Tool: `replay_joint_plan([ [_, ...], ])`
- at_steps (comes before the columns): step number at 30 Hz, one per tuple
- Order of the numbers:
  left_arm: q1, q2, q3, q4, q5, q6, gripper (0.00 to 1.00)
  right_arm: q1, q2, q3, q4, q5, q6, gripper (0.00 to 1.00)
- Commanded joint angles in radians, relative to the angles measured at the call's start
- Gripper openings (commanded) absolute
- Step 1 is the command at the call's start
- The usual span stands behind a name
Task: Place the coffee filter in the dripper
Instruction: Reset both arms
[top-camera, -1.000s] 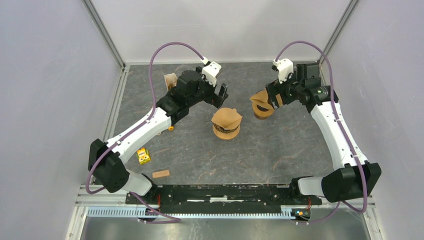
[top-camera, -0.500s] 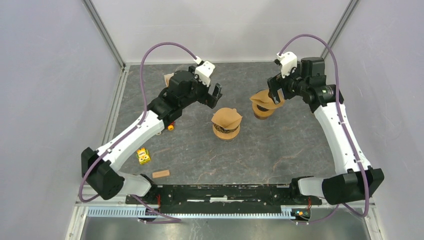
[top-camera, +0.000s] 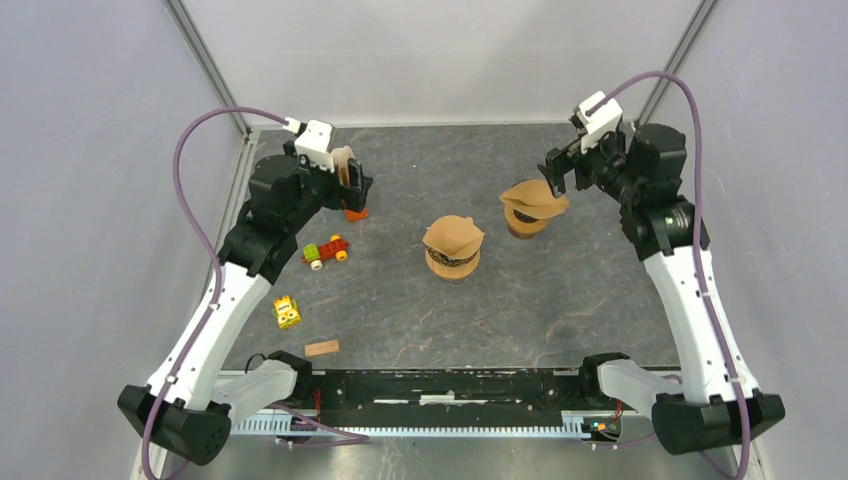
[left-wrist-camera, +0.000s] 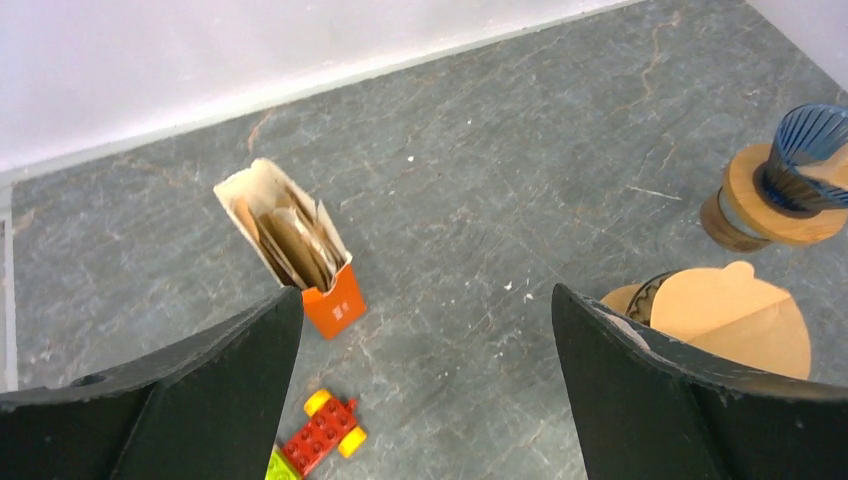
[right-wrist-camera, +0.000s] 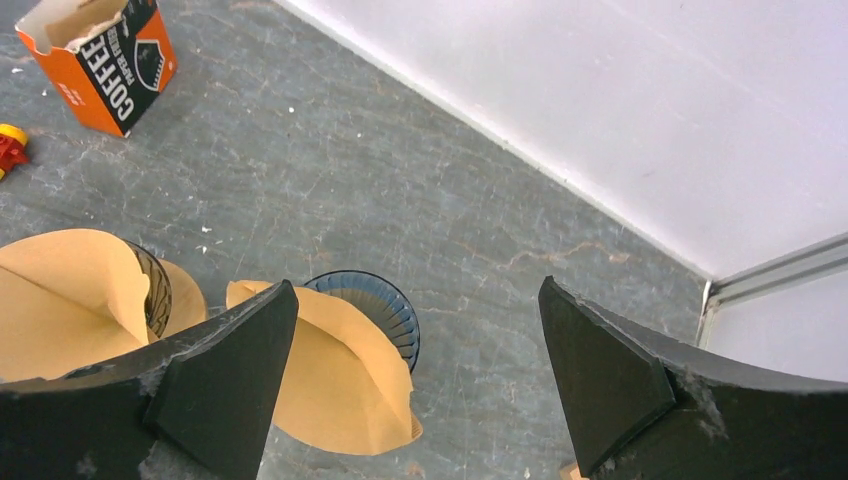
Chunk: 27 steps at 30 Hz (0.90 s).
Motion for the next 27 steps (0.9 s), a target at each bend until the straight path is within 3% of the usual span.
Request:
replay_joint_plan([
  [1,0.045,-0.054,-0.069,0.032,0.026,-0.065,1.0,0.004,-0.102,-0.115,0.209,-0.022,-0.001,0.98],
  [9,0.117,-0.131,-0.084,0.065,-0.017,-0.029,1.0,0.005,-0.137,-0.166,0.244,-0.058,-0.02,0.98],
  [27,0.119,-0.134,-0.093,0.053,-0.014,0.002,1.0,0.004,-0.163,-0.197,0.223,-0.07,-0.051,0.98],
])
